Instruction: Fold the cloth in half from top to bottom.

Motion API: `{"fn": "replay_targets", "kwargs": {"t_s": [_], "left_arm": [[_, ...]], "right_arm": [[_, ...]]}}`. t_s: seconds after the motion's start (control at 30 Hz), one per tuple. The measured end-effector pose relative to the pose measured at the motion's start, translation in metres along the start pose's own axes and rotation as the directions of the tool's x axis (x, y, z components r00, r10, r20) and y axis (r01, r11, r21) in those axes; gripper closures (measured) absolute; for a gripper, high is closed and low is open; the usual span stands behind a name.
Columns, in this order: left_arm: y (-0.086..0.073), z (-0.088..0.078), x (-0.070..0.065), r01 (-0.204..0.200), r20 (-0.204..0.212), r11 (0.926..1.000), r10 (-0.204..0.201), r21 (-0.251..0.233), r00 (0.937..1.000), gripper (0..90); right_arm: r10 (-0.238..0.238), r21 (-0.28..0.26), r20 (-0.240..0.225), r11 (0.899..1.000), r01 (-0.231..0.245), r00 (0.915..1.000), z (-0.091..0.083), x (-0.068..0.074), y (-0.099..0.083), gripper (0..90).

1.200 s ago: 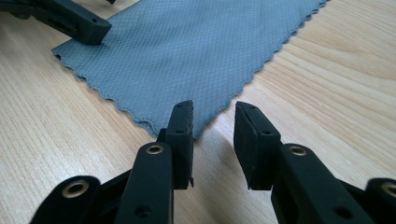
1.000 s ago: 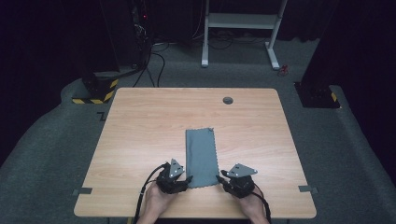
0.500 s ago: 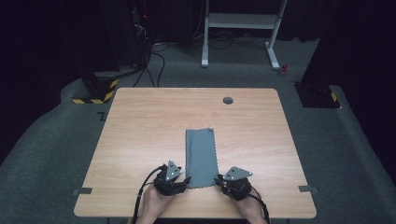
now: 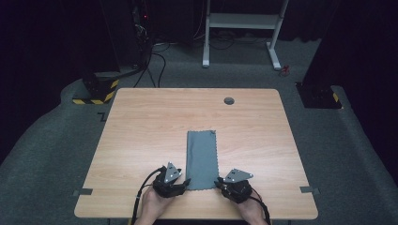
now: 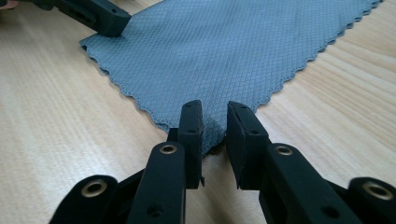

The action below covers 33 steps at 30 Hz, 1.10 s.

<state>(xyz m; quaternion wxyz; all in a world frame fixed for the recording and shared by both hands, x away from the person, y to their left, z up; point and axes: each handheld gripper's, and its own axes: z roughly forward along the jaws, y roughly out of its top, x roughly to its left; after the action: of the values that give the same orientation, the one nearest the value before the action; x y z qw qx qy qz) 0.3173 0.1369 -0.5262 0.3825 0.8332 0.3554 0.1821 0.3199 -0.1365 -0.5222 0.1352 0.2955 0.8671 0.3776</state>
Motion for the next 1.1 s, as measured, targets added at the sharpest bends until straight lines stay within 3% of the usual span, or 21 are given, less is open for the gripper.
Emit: {"fn": "replay_targets", "kwargs": {"t_s": [0.1, 0.2, 0.27, 0.43, 0.63, 0.83, 1.03, 1.1], "left_arm": [[-0.002, -0.002, 0.002, 0.014, 0.016, 0.9999, -0.014, 0.003, 0.9998, 45.1], [0.002, -0.002, 0.004, -0.006, 0.035, 0.9998, 0.005, 0.020, 0.9994, 46.2], [0.007, 0.001, 0.004, -0.005, 0.050, 0.9998, 0.004, 0.017, 0.9988, 45.7], [0.027, 0.021, 0.010, -0.022, 0.056, 0.9995, 0.021, 0.023, 0.9982, 46.4], [0.054, 0.046, 0.026, 0.007, 0.070, 1.0000, -0.007, 0.007, 0.9975, 47.2], [0.072, 0.069, 0.050, 0.033, 0.030, 0.9987, -0.034, 0.038, 0.9990, 47.4], [0.078, 0.077, 0.071, 0.054, -0.019, 0.9978, -0.053, 0.038, 0.9984, 48.0], [0.075, 0.078, 0.080, 0.083, -0.041, 0.9961, -0.082, 0.029, 0.9958, 48.3]], "right_arm": [[-0.007, 0.003, -0.020, 1.000, 0.007, 0.9998, 0.000, 0.001, 0.000, 74.7], [0.001, -0.018, -0.024, 1.000, -0.001, 0.9997, -0.001, -0.002, 0.001, 74.8], [0.016, -0.042, -0.023, 0.999, -0.017, 0.9996, -0.001, -0.007, 0.003, 80.0], [0.041, -0.061, -0.014, 0.997, -0.042, 0.9991, 0.008, -0.026, 0.015, 86.6], [0.052, -0.056, -0.005, 0.997, -0.052, 0.9986, 0.029, -0.036, 0.037, 87.5], [0.077, -0.062, 0.034, 0.995, -0.075, 0.9965, 0.050, -0.046, 0.052, 87.6], [0.113, -0.014, 0.085, 0.994, -0.112, 0.9899, 0.061, -0.063, 0.059, 87.3], [0.122, -0.004, 0.103, 0.992, -0.122, 0.9872, 0.063, -0.069, 0.058, 86.9]]}}
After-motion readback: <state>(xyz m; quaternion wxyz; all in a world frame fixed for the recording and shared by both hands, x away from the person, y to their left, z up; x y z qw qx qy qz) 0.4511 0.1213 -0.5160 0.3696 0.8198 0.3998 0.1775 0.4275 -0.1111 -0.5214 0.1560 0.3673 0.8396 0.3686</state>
